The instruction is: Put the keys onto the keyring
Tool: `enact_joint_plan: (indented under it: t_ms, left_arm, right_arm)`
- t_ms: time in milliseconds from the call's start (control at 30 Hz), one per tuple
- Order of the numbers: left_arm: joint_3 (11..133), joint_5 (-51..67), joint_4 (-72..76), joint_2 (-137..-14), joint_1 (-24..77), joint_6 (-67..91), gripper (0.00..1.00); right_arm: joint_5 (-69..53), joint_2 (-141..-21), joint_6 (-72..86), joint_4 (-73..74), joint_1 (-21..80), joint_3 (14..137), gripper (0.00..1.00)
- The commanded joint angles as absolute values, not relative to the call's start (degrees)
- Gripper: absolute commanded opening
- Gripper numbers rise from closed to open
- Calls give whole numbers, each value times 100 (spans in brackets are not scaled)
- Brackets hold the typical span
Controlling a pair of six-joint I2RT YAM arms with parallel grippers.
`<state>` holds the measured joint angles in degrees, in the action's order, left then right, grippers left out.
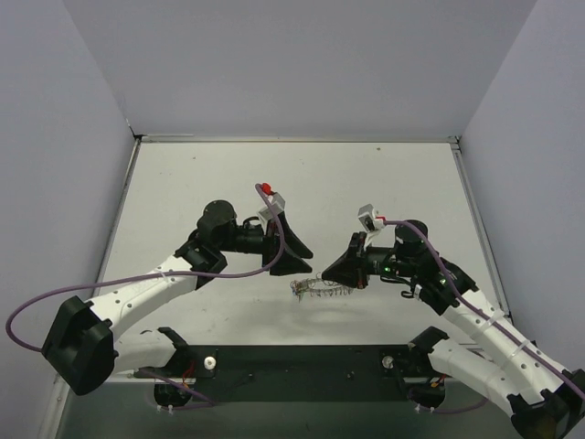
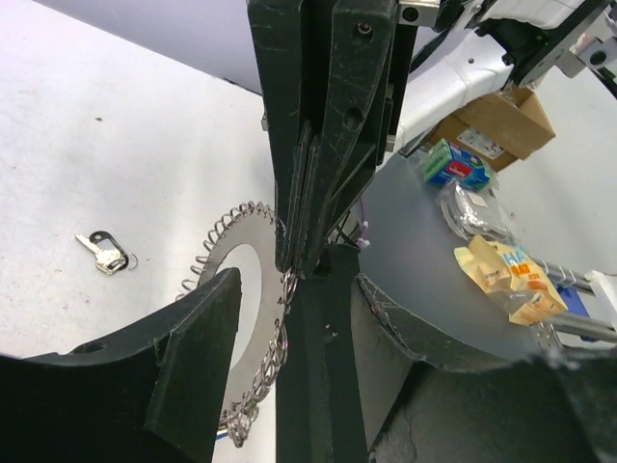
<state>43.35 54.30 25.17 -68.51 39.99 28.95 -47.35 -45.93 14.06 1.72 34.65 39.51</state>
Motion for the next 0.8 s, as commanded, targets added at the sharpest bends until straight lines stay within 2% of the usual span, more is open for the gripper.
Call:
enact_joint_plan:
  t_ms: [0, 367, 767]
  left_arm:
    - [4755, 5801, 2461, -6952, 4060, 2681, 58]
    - [4983, 5643, 2048, -7339, 4368, 2347, 46]
    - [4957, 5493, 1854, -7357, 4500, 2136, 44]
  right_arm:
    - [-4966, -4254, 1265, -826, 3524, 3771, 0]
    - [-4975, -4210, 1248, -923, 3524, 3858, 0]
    - [-4746, -3990, 1231, -967, 3516, 3832, 0]
